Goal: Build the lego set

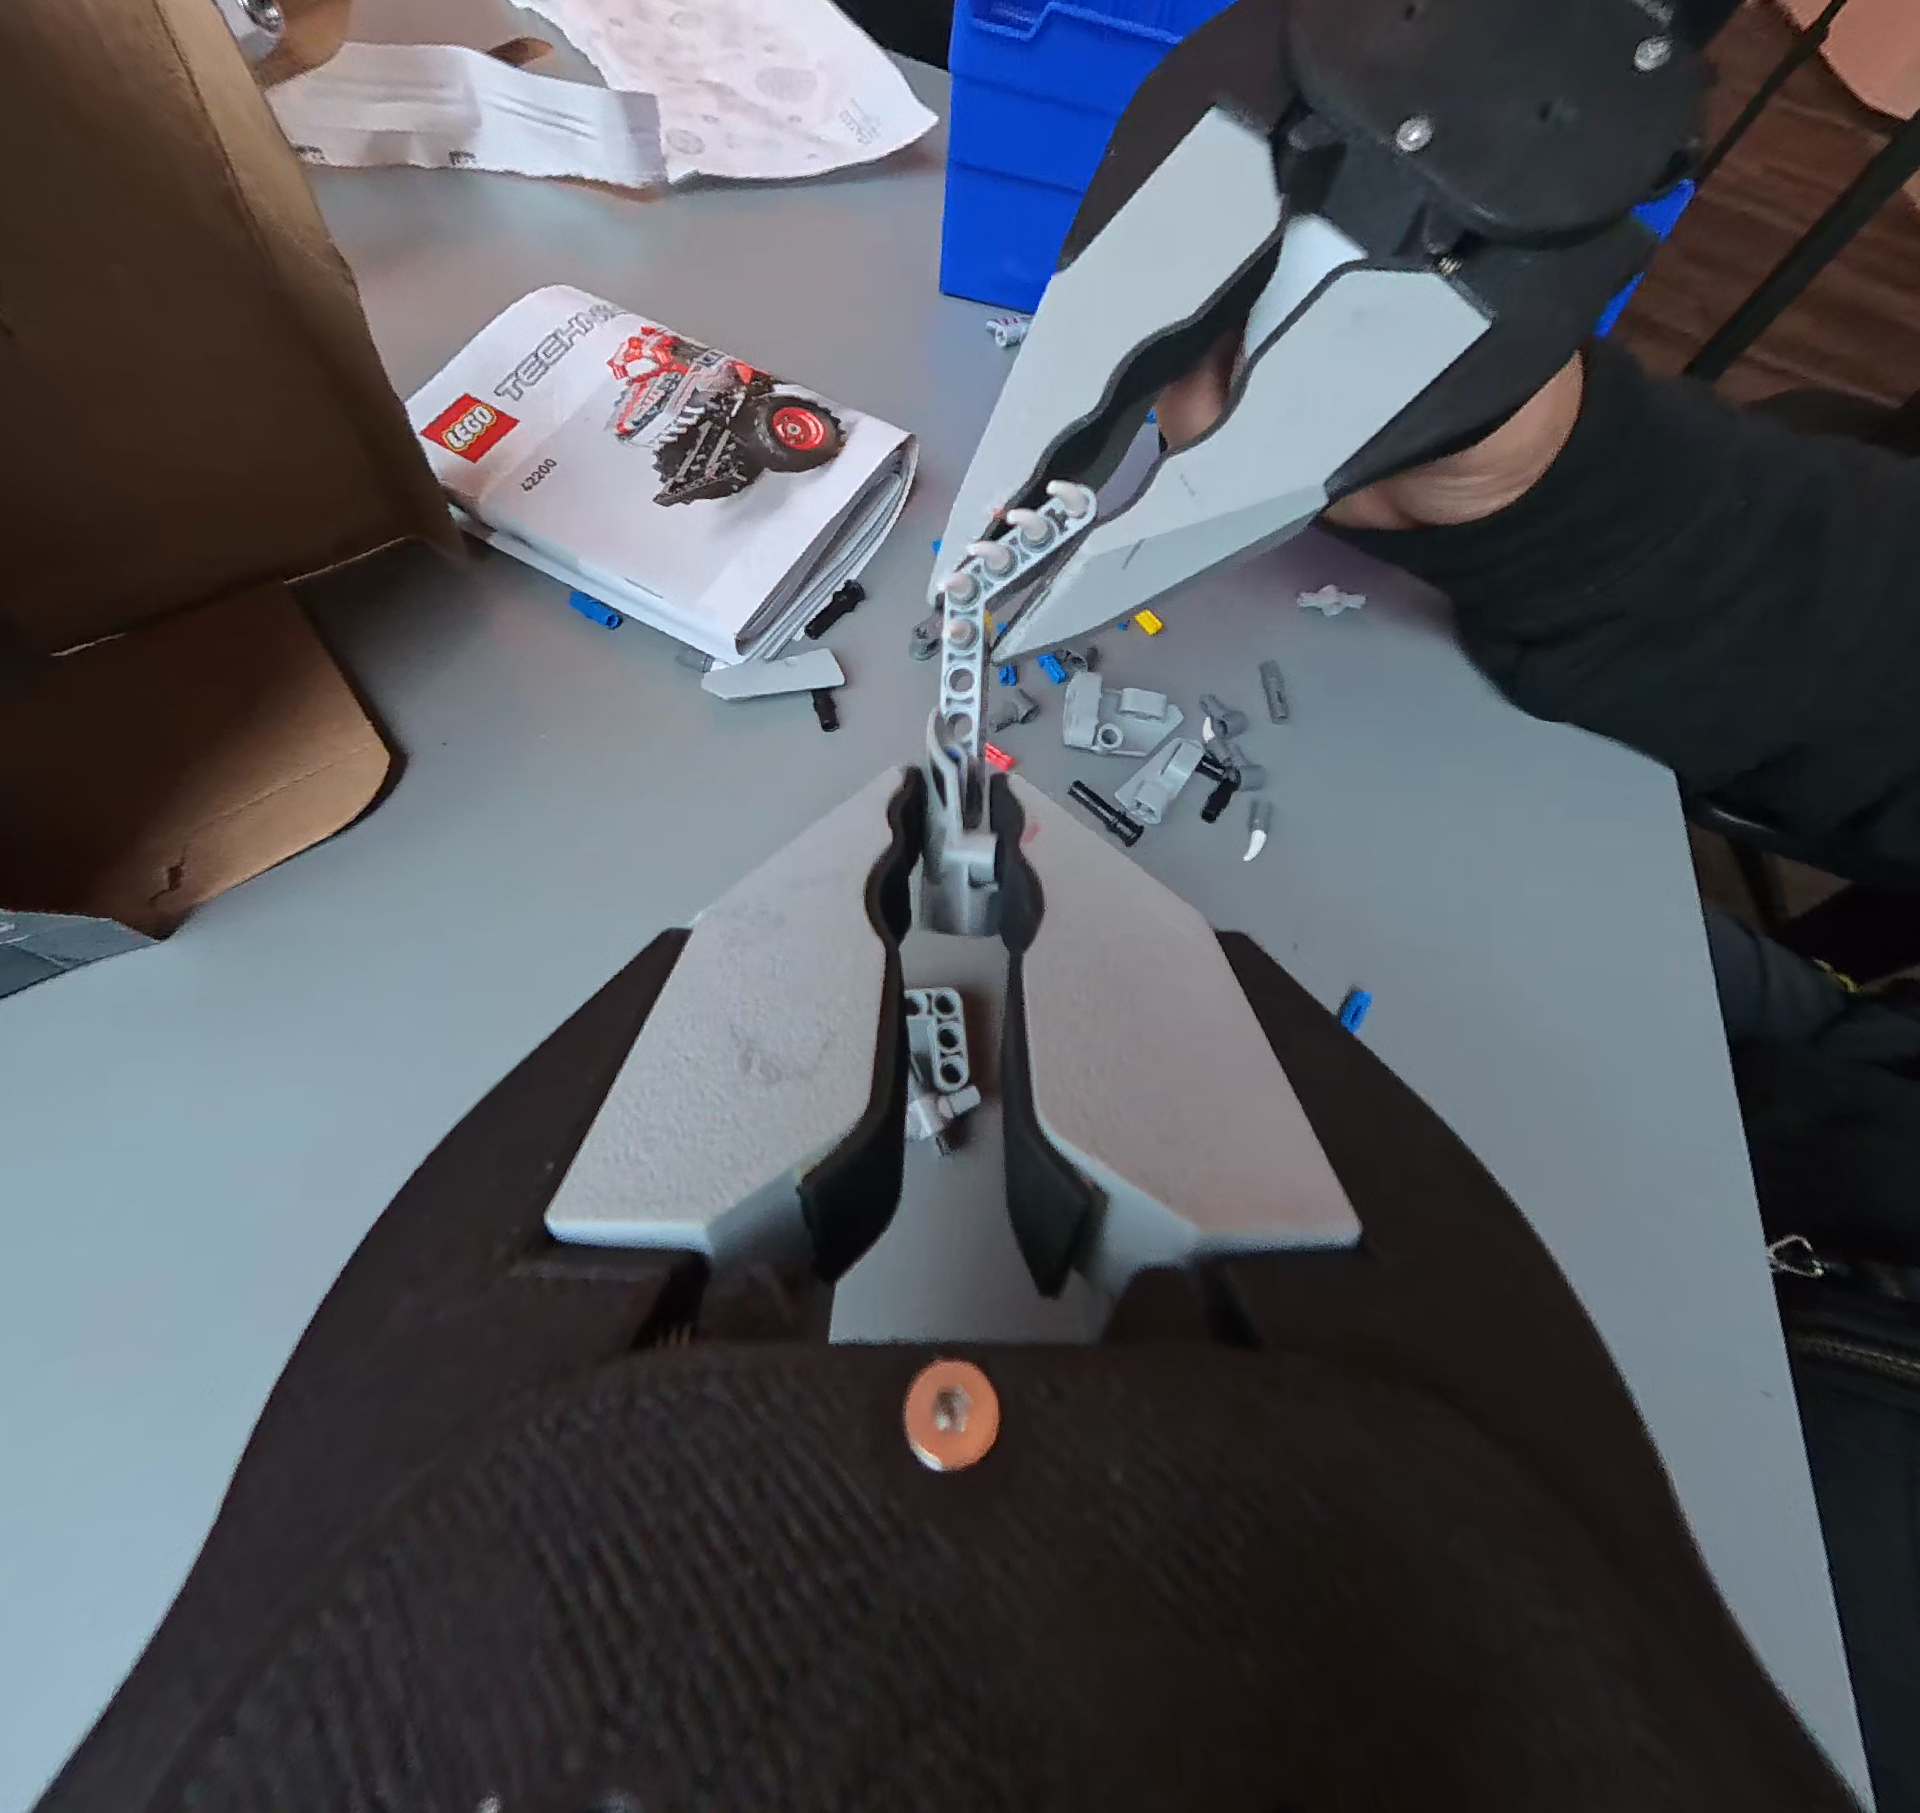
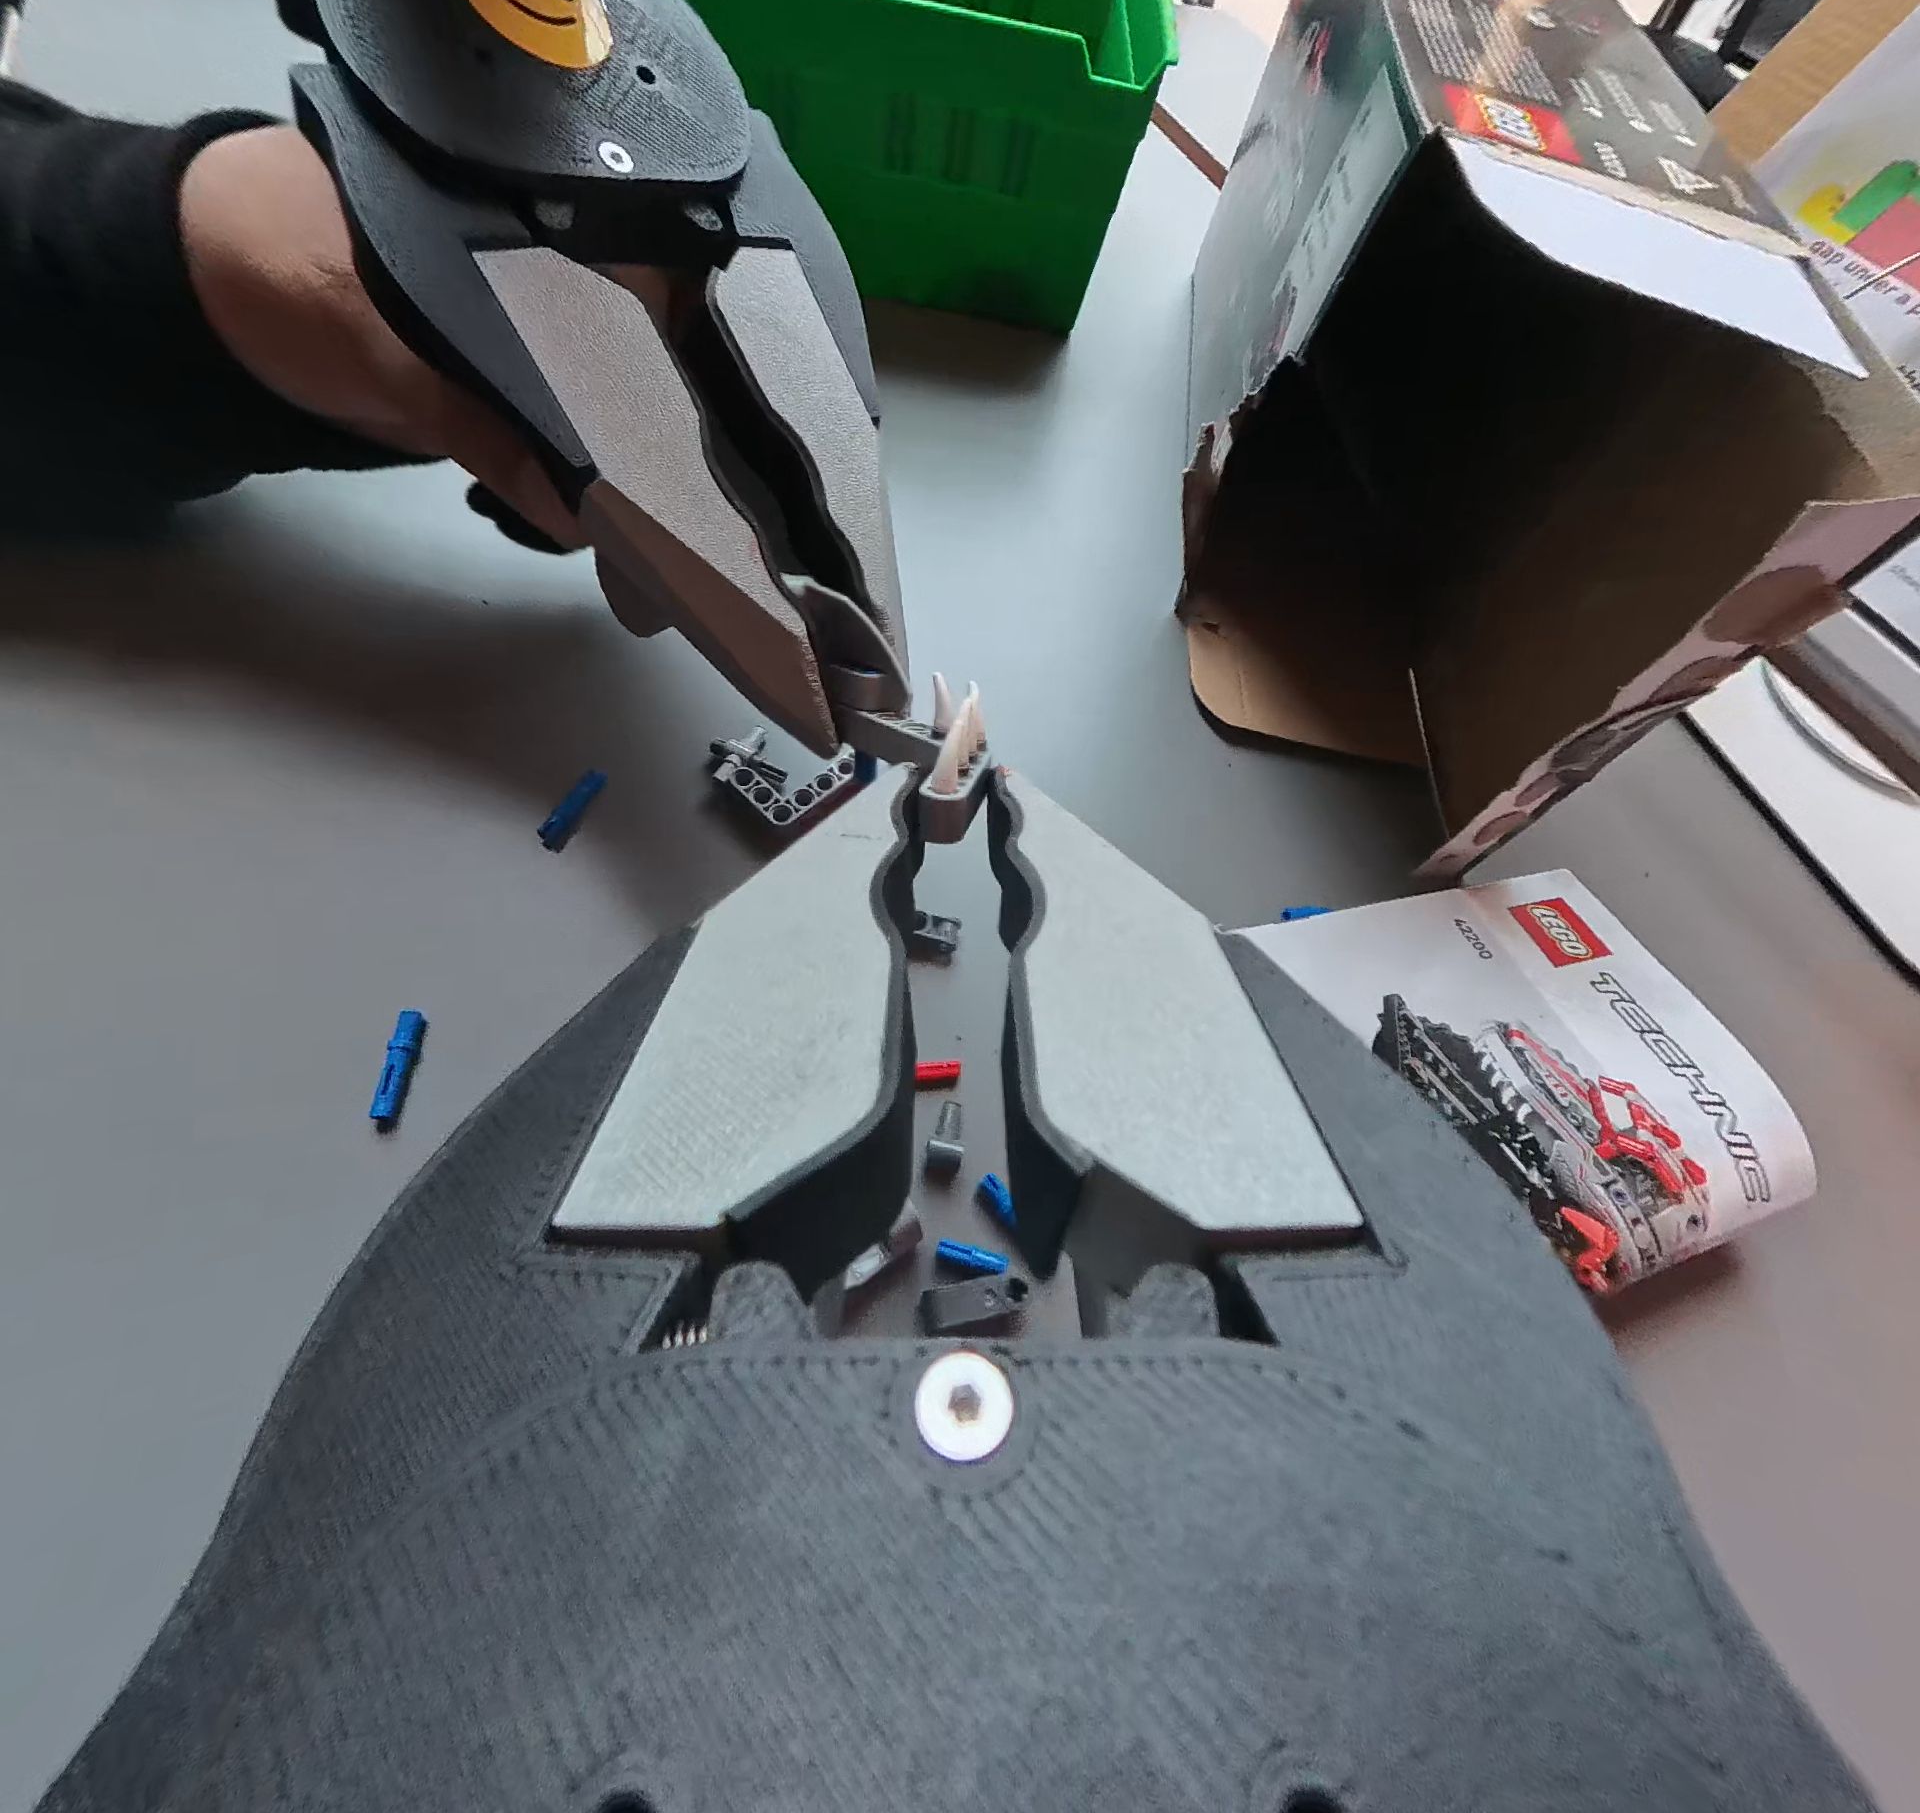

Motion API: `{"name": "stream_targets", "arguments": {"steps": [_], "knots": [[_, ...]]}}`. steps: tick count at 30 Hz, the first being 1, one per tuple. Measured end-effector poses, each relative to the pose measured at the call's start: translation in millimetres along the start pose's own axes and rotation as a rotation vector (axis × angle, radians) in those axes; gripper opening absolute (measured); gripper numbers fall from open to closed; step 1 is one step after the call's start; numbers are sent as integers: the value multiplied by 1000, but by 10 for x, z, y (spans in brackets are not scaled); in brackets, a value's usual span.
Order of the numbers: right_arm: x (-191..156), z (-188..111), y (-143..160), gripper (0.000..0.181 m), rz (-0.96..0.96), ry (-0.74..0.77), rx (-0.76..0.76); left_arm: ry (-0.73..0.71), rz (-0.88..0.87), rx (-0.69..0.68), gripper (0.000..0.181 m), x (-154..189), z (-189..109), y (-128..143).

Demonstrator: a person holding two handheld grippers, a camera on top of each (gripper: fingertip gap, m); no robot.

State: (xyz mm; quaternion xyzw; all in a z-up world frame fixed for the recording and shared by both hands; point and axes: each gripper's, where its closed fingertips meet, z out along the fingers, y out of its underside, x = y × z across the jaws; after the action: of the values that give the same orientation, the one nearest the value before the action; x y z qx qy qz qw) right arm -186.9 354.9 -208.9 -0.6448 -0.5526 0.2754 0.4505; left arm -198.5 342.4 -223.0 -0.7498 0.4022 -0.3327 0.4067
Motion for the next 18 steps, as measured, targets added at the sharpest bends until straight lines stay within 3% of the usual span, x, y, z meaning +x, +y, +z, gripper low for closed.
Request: {"name": "stream_targets", "arguments": {"steps": [15, 18], "knots": [[25, -6, 60, 4, 16, 3, -31, 38, -23, 21, 13, 54, -39, -41], [97, -33, 51, 4, -11, 69, -38, 47, -41, 21, 16, 59, -29, -36]]}}
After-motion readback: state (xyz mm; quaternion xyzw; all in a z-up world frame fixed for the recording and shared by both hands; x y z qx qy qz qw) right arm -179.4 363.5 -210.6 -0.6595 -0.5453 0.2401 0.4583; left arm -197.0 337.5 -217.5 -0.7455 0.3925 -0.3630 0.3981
